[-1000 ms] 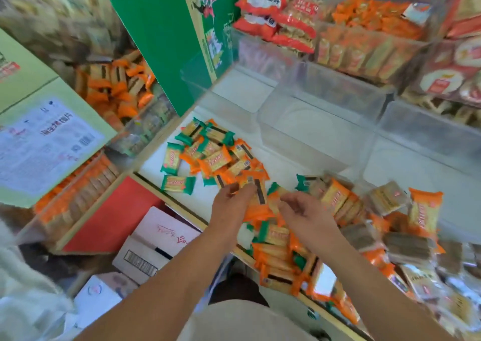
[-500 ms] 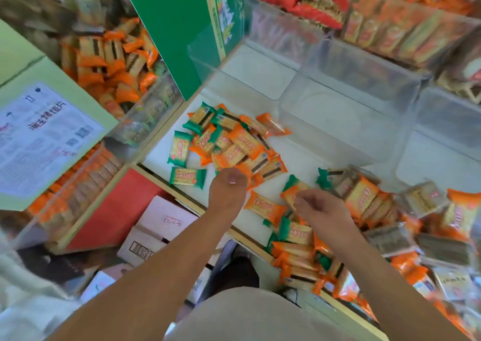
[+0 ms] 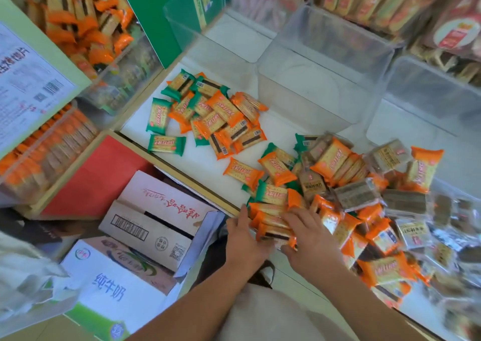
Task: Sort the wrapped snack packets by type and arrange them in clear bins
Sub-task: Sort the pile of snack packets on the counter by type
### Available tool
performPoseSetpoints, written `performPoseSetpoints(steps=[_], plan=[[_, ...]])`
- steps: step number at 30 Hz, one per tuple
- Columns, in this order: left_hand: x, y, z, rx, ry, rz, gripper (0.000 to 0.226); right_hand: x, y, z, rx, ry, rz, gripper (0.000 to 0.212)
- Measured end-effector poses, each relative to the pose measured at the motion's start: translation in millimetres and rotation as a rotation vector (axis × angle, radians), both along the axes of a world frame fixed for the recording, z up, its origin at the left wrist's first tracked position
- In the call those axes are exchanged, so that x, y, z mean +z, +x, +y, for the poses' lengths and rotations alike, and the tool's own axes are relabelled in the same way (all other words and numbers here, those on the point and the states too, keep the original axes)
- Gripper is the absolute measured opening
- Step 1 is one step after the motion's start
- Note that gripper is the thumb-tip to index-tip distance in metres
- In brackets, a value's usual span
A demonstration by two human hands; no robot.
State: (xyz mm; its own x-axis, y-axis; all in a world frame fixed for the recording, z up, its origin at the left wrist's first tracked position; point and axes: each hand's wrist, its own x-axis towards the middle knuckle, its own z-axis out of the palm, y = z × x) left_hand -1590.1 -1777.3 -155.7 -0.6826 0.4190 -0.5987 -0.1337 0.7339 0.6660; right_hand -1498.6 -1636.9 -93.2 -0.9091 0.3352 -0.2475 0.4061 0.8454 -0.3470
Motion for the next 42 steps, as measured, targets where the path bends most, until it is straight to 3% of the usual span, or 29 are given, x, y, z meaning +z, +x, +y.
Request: performPoseSetpoints(steps=[3,7,12,14,18,21,24,29,33,35,37,42], plan=[[-4,-9,7,-0.101,-0.092,0.186,0.110,-11,-3,6,0.102,0.105,-0.030,0.091],[-8,-15,12,-0.105,-0.100,0.210,0.094,-18,-6,17,0.047,0.018,0.092,0.077],[-1,-25,5,0.009,0.140,-0.074,0.082,-12,-9,28,-0.139,-0.161,0.302,0.046],[7,-39,-3,0.084,0.188,-0.104,0.078,-6,-18,30,-0.204,-0.220,0.330,0.039],[21,-80,-17,0.333,0.207,-0.138,0.082,-1,-52,35,-0.395,-0.356,0.198,0.030],[32,-117,-15,0.520,0.231,-0.170,0.071,1,-84,41,-0.408,-0.343,0.147,0.031],[49,-153,-4,0.561,0.252,-0.168,0.055,-3,-113,48,-0.398,-0.248,0.055,0.041],[62,-214,17,0.598,0.315,-0.298,0.054,-29,-152,67,-0.380,-0.178,-0.181,0.048],[66,-274,27,0.744,0.430,-0.390,0.071,-38,-177,73,-0.384,-0.153,-0.292,0.022],[67,-299,31,0.808,0.487,-0.440,0.088,-37,-185,73,-0.400,-0.133,-0.332,0.020],[70,-308,38,0.731,0.427,-0.466,0.094,-33,-193,75,-0.426,-0.158,-0.372,0.030],[66,-280,33,0.552,0.151,-0.335,0.061,-32,-212,70,-0.381,-0.124,-0.362,0.056]])
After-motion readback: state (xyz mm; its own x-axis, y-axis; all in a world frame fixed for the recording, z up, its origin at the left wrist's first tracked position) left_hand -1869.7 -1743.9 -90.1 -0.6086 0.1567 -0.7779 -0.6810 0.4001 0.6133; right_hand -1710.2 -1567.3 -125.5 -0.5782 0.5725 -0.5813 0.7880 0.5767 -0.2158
